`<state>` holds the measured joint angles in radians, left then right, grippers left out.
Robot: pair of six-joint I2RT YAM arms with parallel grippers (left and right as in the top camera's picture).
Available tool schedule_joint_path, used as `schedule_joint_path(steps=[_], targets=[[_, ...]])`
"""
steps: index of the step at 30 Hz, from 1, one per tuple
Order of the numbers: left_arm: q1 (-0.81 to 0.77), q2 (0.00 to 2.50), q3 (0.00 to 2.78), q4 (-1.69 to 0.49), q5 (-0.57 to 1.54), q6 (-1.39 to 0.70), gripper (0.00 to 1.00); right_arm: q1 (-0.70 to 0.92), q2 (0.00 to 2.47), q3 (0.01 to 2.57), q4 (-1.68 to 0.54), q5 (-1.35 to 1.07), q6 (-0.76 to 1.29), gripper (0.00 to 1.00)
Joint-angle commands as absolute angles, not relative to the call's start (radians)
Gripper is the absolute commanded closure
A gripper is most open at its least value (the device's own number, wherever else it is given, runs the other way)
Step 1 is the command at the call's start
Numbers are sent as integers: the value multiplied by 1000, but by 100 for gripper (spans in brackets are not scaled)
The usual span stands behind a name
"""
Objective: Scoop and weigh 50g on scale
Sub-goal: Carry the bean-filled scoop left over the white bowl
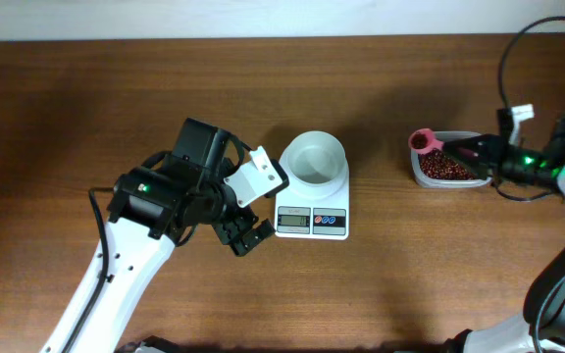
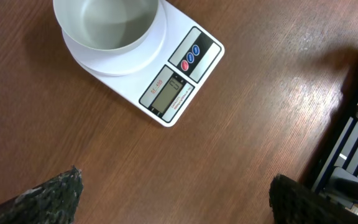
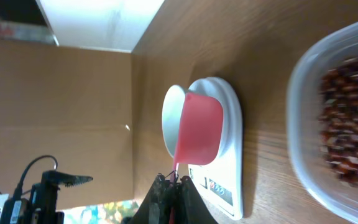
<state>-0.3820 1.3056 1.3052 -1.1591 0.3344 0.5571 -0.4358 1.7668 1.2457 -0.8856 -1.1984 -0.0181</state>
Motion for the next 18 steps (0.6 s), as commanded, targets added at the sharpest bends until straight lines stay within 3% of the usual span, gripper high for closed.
schedule_joint_path(steps=[1, 18], targets=[[-379, 1311, 1302, -1157, 352, 569, 1, -366, 1774, 1255, -886, -1227, -17, 96], [-379, 1311, 1302, -1157, 352, 569, 1, -124, 1774, 1255, -827, -1227, -17, 96]])
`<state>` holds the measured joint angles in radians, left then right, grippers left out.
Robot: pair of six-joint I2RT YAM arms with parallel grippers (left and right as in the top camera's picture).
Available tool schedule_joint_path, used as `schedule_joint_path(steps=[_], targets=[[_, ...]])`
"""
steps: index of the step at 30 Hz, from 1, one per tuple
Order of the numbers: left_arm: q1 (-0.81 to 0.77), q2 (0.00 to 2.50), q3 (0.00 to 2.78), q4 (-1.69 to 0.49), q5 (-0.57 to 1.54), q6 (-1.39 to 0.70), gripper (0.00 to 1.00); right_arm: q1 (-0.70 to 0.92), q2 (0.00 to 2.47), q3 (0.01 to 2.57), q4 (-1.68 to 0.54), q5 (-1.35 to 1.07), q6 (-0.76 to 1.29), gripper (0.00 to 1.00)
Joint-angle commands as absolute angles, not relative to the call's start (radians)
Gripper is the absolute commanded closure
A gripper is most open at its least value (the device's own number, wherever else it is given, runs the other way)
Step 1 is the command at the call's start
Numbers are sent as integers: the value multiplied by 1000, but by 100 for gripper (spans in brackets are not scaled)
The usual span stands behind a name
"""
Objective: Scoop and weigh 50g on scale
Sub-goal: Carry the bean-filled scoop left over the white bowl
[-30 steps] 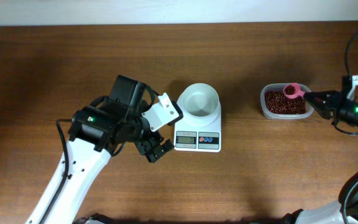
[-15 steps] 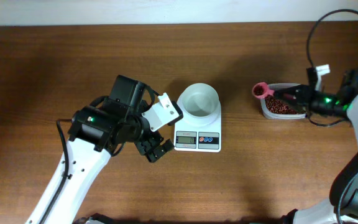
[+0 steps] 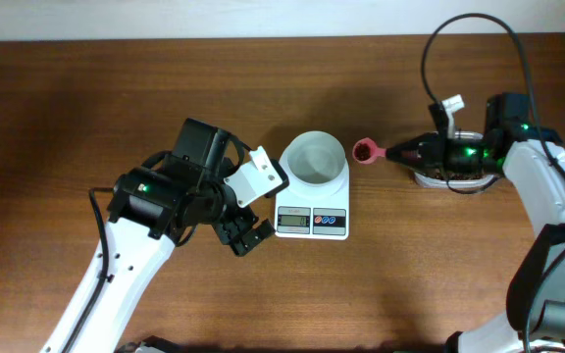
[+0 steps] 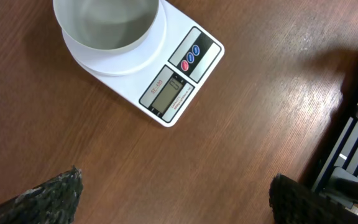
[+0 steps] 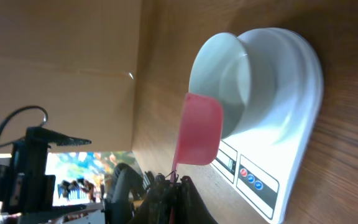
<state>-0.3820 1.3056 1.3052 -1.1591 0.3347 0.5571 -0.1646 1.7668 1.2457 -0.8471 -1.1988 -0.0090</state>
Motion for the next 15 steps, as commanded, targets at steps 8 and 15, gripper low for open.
schedule_joint_path(steps=[8, 15], targets=[[-379, 1311, 1302, -1157, 352, 569, 1, -33, 1774, 1255, -703, -1219, 17, 96], [-379, 1311, 1302, -1157, 352, 569, 1, 20, 1774, 1255, -600, -1124, 16, 96]])
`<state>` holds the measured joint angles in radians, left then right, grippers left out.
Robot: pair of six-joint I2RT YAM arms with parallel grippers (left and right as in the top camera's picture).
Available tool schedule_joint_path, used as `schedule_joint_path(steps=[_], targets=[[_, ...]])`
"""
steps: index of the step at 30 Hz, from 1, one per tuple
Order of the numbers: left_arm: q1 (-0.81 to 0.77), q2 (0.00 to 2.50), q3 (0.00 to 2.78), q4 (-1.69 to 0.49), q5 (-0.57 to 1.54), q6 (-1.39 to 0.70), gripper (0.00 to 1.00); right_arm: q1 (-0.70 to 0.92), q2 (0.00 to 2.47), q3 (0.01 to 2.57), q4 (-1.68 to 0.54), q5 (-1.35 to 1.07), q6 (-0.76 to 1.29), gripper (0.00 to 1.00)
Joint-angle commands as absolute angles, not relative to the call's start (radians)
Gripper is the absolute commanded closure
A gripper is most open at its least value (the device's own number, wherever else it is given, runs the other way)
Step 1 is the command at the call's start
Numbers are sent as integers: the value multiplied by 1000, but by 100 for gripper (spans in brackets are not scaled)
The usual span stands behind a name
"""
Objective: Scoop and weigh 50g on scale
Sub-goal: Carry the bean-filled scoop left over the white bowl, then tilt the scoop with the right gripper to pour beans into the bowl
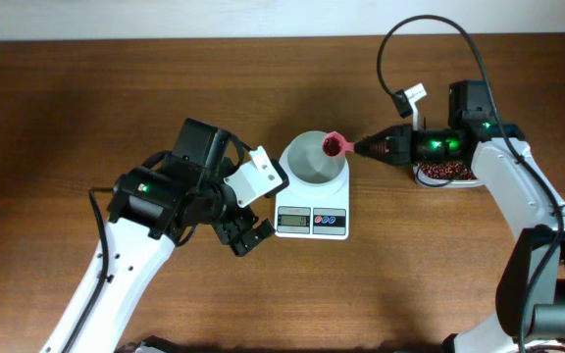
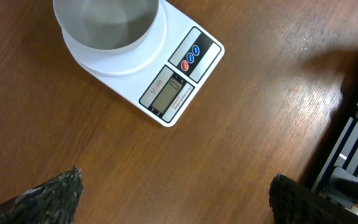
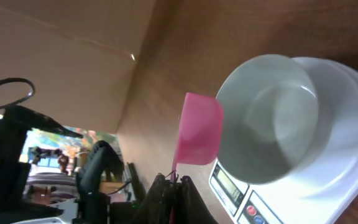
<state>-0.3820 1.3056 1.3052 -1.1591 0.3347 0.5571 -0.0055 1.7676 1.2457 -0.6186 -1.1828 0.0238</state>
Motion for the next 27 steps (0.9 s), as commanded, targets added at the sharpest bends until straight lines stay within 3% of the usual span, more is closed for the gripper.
schedule_joint_path(steps=[1, 5, 12, 18, 22, 25, 27], targets=[[-379, 1311, 1302, -1157, 352, 569, 1, 23, 1774, 1255, -593, -1100, 16, 96], [-379, 1311, 1302, -1157, 352, 569, 1, 46, 1774, 1255, -530, -954, 7, 96], [-379, 1311, 1302, -1157, 352, 569, 1, 89, 1774, 1255, -508, -888, -302, 96], [-379, 1311, 1302, -1157, 352, 569, 1, 128, 1774, 1255, -508, -747, -311, 96], [-379, 1311, 1302, -1157, 352, 569, 1, 146, 1774, 1255, -530, -823, -313, 96], [-379, 1311, 1302, -1157, 352, 569, 1, 150, 1774, 1255, -506, -724, -353, 96], [-379, 1311, 1302, -1157, 352, 569, 1, 150, 1774, 1255, -513, -818, -330, 96]])
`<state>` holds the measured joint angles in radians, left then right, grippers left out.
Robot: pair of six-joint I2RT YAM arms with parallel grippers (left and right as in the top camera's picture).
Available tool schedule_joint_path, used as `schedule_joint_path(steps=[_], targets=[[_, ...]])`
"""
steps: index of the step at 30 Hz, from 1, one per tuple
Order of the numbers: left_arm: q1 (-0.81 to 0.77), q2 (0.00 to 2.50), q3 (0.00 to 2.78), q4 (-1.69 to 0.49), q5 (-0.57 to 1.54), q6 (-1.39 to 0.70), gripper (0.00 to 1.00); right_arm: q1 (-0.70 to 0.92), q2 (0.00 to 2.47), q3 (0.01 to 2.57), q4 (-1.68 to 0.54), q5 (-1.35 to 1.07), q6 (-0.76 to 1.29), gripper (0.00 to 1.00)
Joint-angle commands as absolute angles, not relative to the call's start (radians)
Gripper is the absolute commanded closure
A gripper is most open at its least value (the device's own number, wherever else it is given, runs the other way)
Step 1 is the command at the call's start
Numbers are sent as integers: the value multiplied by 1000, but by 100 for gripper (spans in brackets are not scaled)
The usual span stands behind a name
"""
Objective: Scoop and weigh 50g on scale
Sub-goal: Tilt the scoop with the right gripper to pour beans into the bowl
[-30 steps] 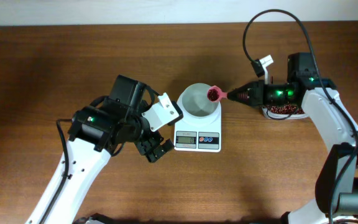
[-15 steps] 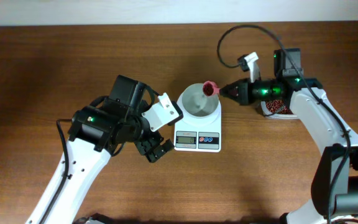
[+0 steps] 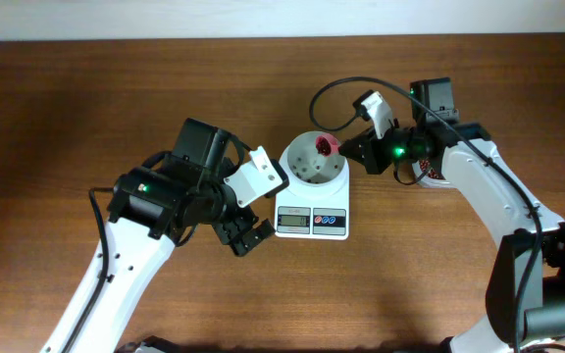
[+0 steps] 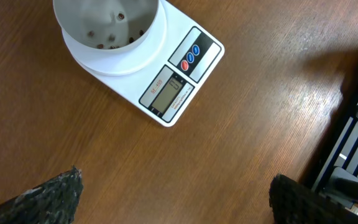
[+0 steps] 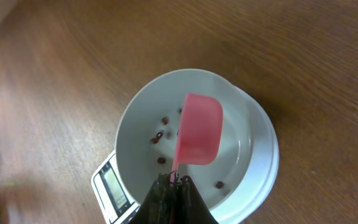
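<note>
A white bowl [image 3: 314, 162] sits on the white scale [image 3: 311, 223]; several dark red beans lie in the bowl [image 5: 160, 140]. My right gripper [image 5: 173, 182] is shut on the handle of the pink scoop [image 5: 199, 129], which is tipped over the bowl [image 3: 326, 145]. The scale's display [image 4: 168, 94] faces the left wrist camera; its reading is too small to tell. My left gripper [image 3: 246, 235] hangs open above bare table left of the scale, its fingertips [image 4: 55, 190] wide apart.
A clear tub of red beans [image 3: 435, 173] stands right of the scale, mostly hidden behind my right arm. A black cable loops over the right arm. The table's far edge meets a light wall.
The right gripper has moved further over the bowl and turned the scoop over. Beans now lie in the bowl, which held none before. The left arm has not moved.
The right gripper held the pink scoop with beans at the tub. It then stood between tub and scale, then at the bowl's right rim, scoop level. Now the scoop is tipped over the bowl with beans inside. The left gripper stayed open beside the scale throughout.
</note>
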<state>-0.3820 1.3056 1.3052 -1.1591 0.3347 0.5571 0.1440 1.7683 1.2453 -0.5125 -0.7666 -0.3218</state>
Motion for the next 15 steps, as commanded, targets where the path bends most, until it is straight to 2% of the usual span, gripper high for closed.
schedule_joint_path(steps=[1, 2, 5, 8, 11, 13, 14, 15], targets=[[-379, 1311, 1302, -1157, 352, 569, 1, 150, 1774, 1255, -510, -927, -351, 96], [-379, 1311, 1302, -1157, 352, 569, 1, 150, 1774, 1255, -496, -932, -367, 96], [-379, 1311, 1302, -1157, 352, 569, 1, 151, 1774, 1255, -495, -667, -314, 96], [-379, 1311, 1302, -1157, 352, 569, 1, 150, 1773, 1255, -507, -876, -358, 96], [-379, 1311, 1302, -1157, 352, 569, 1, 153, 1773, 1255, -497, -702, -318, 96], [-379, 1311, 1302, -1157, 352, 569, 1, 152, 1773, 1255, -503, -917, -342, 96], [-379, 1311, 1302, -1157, 352, 569, 1, 152, 1773, 1255, -496, -931, -367, 96], [-379, 1311, 1302, -1157, 352, 569, 1, 152, 1773, 1255, -487, -812, -366, 96]])
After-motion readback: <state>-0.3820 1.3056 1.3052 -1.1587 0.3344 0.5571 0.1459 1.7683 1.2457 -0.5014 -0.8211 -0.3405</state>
